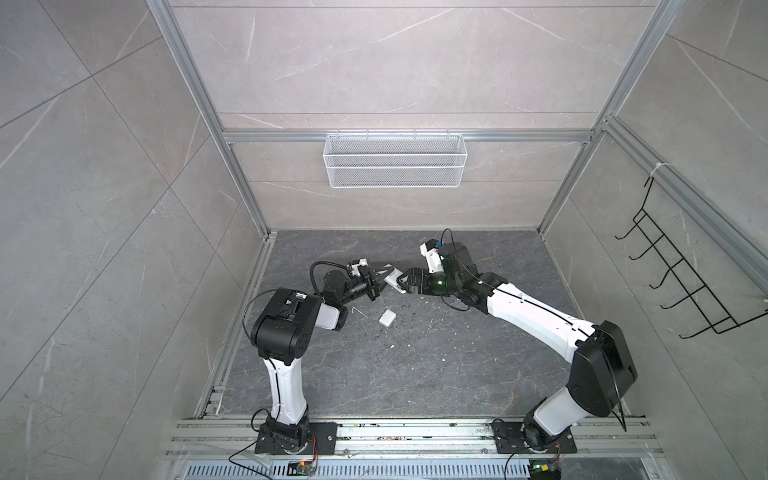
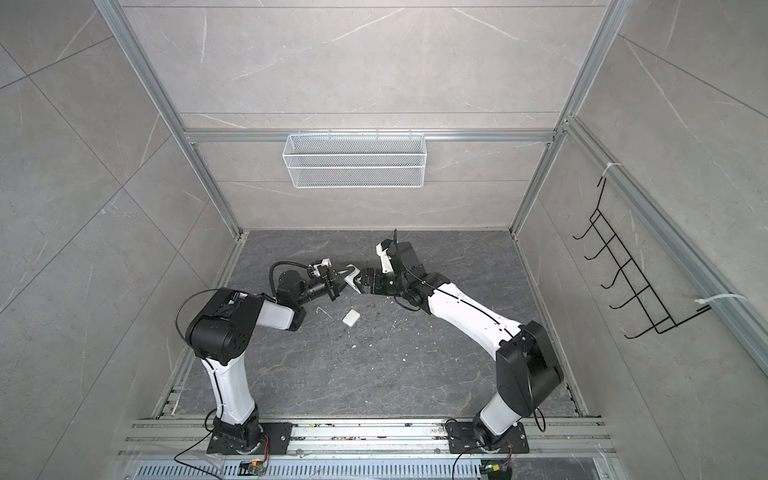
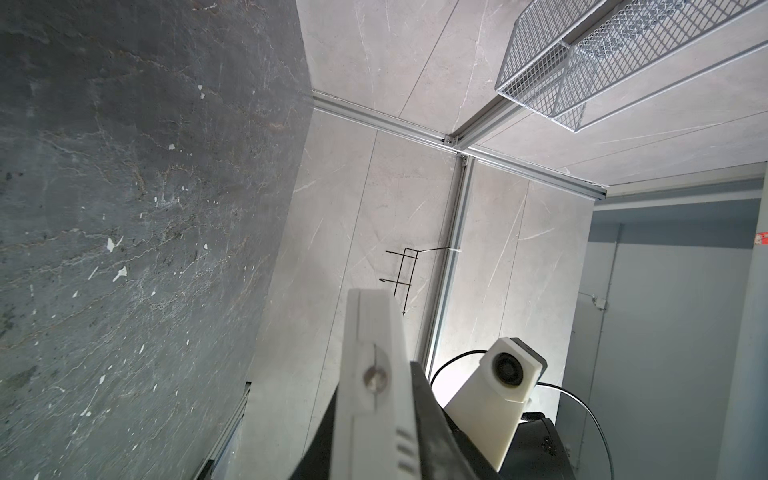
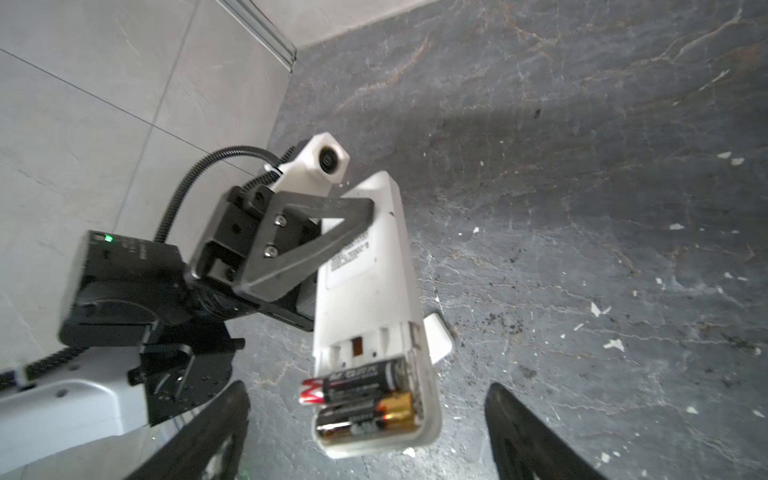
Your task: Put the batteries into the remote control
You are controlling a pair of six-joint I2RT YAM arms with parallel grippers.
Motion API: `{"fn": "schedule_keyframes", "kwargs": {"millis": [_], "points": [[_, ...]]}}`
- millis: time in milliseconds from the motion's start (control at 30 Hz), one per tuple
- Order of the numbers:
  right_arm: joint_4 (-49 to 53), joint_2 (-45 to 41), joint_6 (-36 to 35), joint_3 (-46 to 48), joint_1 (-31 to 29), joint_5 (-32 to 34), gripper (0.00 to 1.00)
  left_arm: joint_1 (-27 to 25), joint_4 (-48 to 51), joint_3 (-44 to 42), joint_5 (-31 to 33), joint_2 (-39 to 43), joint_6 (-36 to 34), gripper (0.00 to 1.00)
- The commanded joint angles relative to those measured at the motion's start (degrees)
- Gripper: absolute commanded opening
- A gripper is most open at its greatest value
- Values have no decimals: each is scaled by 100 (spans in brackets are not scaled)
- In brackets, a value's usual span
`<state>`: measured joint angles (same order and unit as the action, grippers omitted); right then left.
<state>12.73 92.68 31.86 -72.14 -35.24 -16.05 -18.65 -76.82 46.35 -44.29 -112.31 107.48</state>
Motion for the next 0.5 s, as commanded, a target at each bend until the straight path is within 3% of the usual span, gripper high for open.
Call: {"fn": "schedule_keyframes", "kwargs": {"millis": [0,467], "points": [[209,103,-390,-230,-58,-105,88,14,-417,14,-160,237,62,0],[88,256,-321,-344,-121,-92,81,11,-418,15,-183,218,62,0]]}}
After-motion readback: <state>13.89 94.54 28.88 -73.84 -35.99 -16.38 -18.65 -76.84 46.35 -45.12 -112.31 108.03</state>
